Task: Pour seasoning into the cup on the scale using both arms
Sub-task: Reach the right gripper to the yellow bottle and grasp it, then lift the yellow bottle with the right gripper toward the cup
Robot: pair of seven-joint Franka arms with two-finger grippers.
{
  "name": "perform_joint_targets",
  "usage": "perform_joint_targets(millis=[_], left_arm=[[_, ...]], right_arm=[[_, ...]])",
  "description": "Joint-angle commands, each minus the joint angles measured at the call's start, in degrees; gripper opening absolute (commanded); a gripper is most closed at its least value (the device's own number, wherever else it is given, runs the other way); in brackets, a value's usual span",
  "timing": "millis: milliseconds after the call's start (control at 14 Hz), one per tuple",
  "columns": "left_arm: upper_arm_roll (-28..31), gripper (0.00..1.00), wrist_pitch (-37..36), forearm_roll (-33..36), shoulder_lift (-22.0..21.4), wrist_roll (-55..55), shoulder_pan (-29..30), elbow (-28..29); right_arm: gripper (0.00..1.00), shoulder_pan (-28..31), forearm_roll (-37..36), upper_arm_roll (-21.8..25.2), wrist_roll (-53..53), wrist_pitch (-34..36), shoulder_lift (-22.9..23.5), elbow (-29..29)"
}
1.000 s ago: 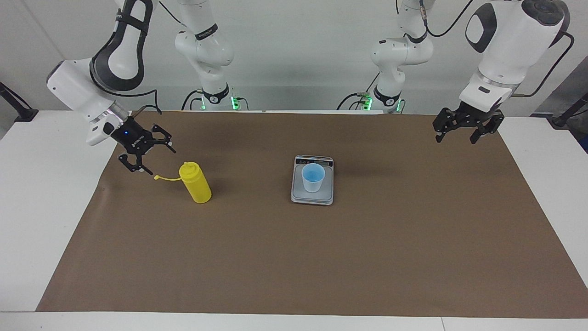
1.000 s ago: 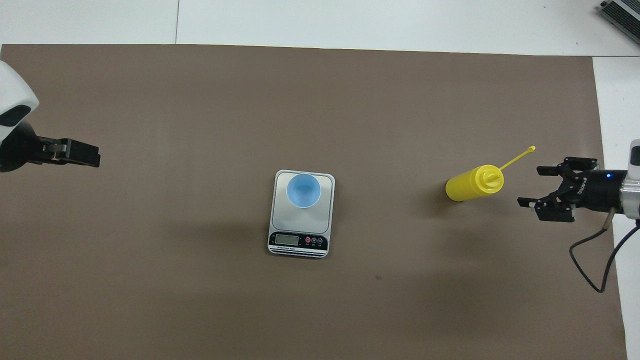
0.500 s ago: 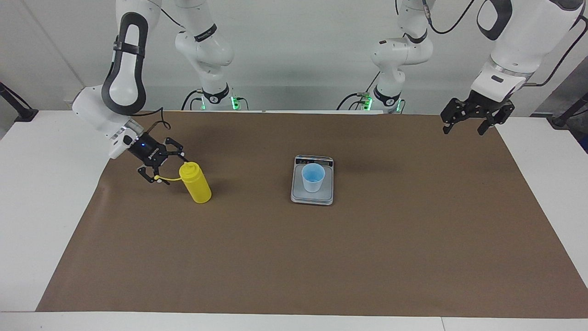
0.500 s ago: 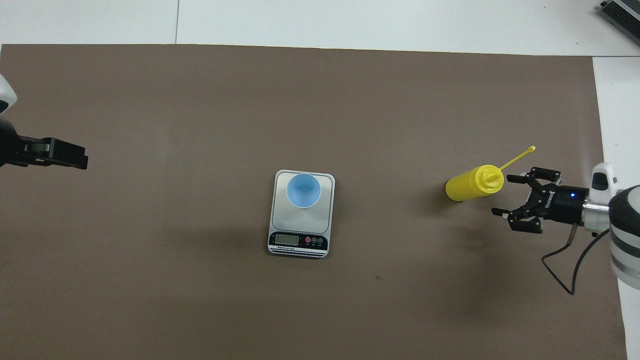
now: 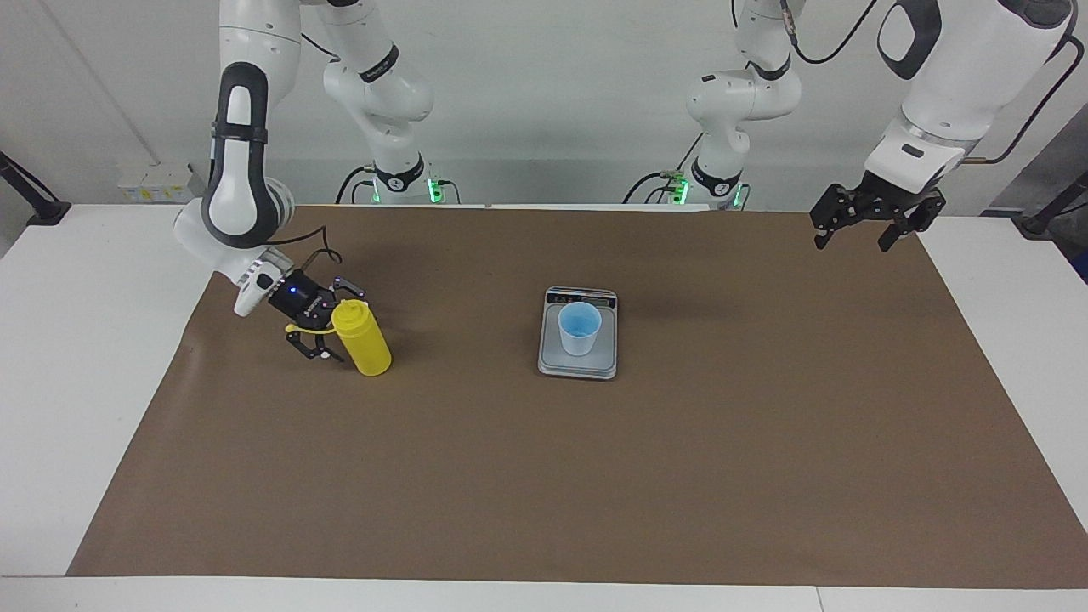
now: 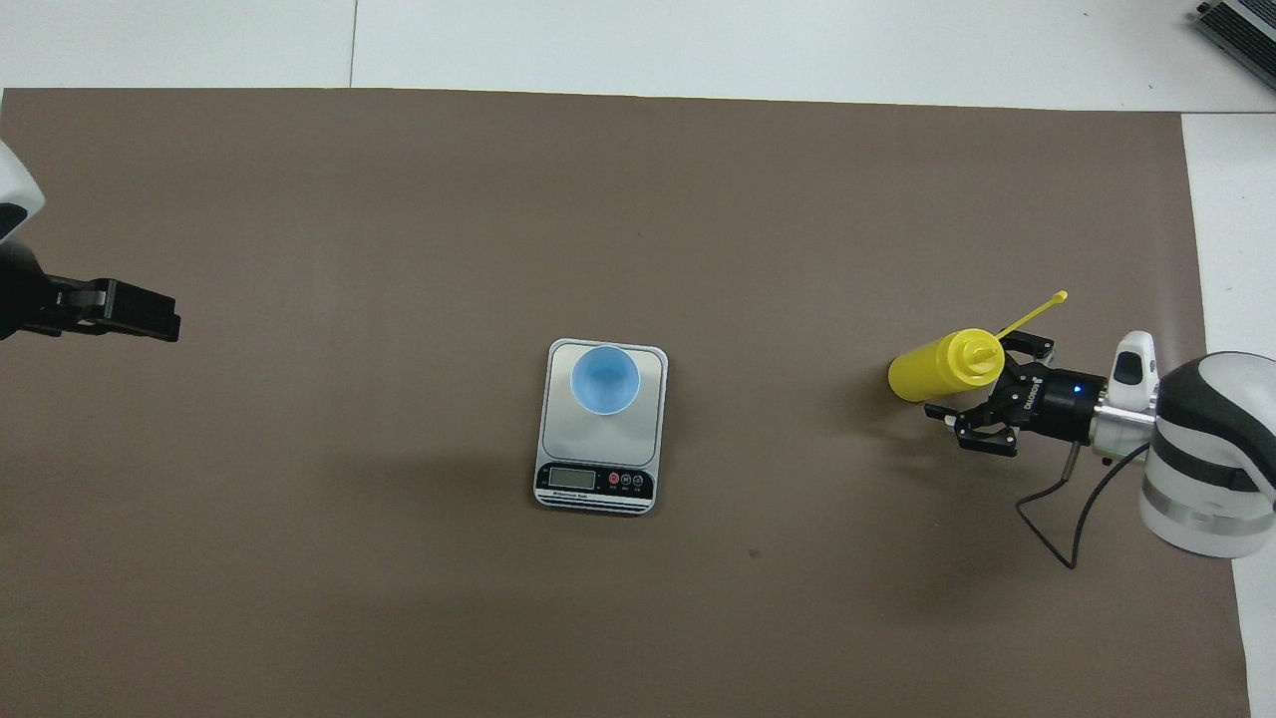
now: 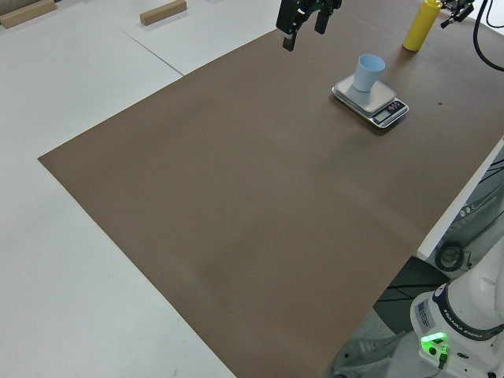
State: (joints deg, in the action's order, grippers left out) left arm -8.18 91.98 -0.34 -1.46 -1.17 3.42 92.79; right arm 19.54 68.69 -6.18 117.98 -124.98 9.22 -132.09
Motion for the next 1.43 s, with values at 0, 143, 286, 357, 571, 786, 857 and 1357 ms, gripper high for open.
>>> perform_joint_targets(millis=[0, 143, 286, 357, 571, 786, 857, 1357], left_arm=[[-0.26, 1.0, -2.23, -0.01, -0.3, -0.85, 0.71, -1.03], [-0.17, 1.0, -4.16, 0.51, -0.38, -1.12, 0.8, -1.55], [-0.26, 1.0, -5.92, 0.6, 0.14, -1.21, 0.62, -2.96], [-0.34, 1.0, -5.93, 1.21, 0.06, -1.21, 0.54, -2.96], [-0.43, 1.0, -3.74, 0.26, -0.47, -0.77, 0.98, -1.65], [-0.35, 1.0, -3.47, 0.08, -0.73, -1.21, 0.98, -0.77], [-0.34, 1.0, -3.38, 0.16, -0.82, -1.03, 0.71, -0.76], [-0.08, 1.0, -3.73, 0.16, -0.91, -0.77, 1.06, -0.68]], right_arm=[[1.0, -1.42, 1.88, -0.32, 0.76, -1.32, -0.08, 0.34], [1.0, -3.87, 5.11, -0.32, 0.76, -2.89, 0.19, 1.04], [0.74, -5.03, 5.4, -0.32, 0.76, -3.52, 0.1, 1.31], [0.38, -5.04, 5.31, -0.23, 0.93, -3.7, 0.19, 2.27], [0.0, -5.39, 4.7, -0.32, 0.06, -3.96, 0.01, 4.38], [0.0, -9.94, -0.55, -0.23, -6.94, -7.19, -0.69, 6.93], [0.0, -11.87, -4.06, -0.23, -10.28, -7.91, -0.69, 8.15], [0.0, -21.72, -36.3, -0.23, -37.87, -8.27, -0.25, 17.65]])
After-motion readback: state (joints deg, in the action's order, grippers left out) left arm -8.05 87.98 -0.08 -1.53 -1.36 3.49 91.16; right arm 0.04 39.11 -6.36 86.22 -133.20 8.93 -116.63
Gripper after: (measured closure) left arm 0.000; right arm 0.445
